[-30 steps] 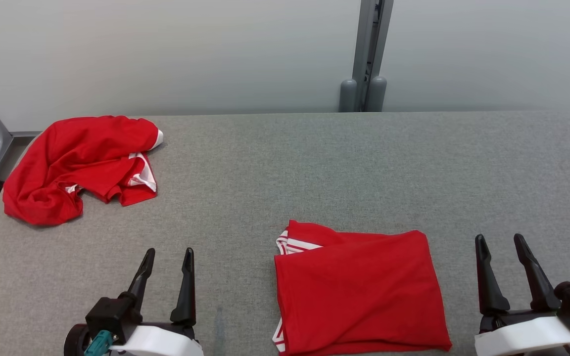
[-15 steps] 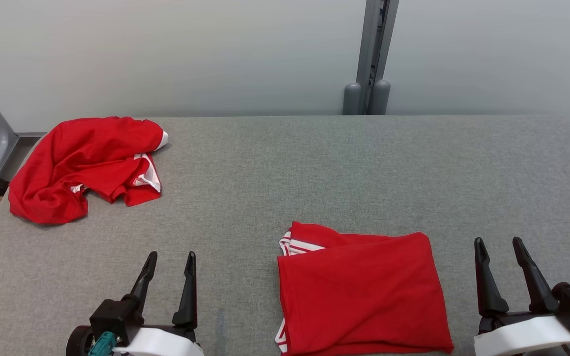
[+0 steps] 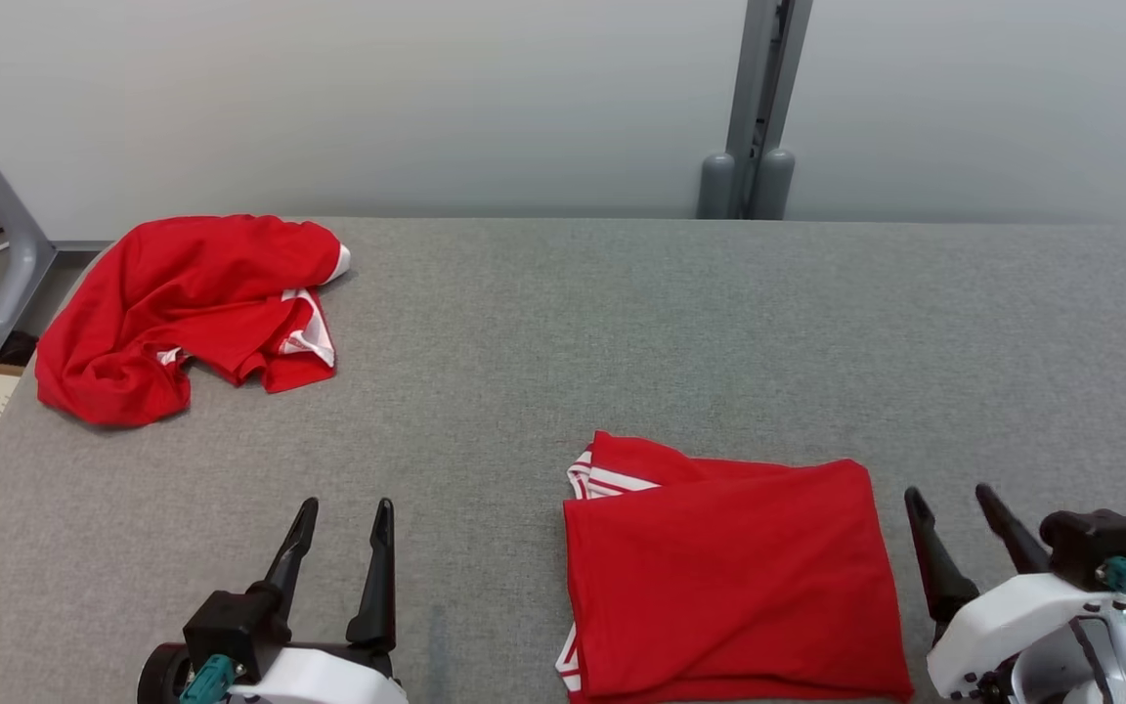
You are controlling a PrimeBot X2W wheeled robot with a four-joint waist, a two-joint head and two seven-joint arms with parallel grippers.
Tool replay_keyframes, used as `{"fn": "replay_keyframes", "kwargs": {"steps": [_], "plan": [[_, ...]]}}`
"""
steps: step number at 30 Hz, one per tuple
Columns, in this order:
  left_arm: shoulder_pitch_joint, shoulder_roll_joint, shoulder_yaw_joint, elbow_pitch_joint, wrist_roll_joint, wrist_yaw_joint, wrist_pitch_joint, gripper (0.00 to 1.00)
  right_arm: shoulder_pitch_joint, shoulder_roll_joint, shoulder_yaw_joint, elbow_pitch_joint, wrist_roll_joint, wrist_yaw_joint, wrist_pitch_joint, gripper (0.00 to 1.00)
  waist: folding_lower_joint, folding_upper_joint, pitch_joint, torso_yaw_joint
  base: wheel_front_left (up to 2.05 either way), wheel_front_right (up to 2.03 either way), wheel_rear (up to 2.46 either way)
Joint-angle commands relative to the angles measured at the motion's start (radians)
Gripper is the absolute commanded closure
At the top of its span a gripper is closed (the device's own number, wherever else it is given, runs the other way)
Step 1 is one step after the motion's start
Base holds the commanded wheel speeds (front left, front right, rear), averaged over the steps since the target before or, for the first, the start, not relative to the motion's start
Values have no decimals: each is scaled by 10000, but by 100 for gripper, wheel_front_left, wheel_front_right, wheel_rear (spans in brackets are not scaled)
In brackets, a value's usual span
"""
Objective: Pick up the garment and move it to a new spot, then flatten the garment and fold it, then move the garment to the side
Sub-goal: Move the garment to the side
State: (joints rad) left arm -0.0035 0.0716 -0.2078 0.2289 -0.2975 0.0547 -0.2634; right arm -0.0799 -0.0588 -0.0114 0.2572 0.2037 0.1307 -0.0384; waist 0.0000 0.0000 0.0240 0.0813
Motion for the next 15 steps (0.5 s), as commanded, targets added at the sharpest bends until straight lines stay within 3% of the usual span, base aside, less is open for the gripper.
{"fn": "replay_keyframes", "kwargs": {"steps": [1,5,15], "plan": [[-125,-5,47,33,67,-24,-14,0,-82,-236,89,255,246,3,605,0,0,0,60,110,0,0,0],[-193,-33,68,69,108,-67,-14,0,-192,-661,400,776,882,3,1698,0,0,0,175,329,0,0,0],[-280,-84,118,164,182,-194,-13,0,-602,-1163,1210,1947,2553,1,2382,0,0,0,395,703,0,0,0]]}}
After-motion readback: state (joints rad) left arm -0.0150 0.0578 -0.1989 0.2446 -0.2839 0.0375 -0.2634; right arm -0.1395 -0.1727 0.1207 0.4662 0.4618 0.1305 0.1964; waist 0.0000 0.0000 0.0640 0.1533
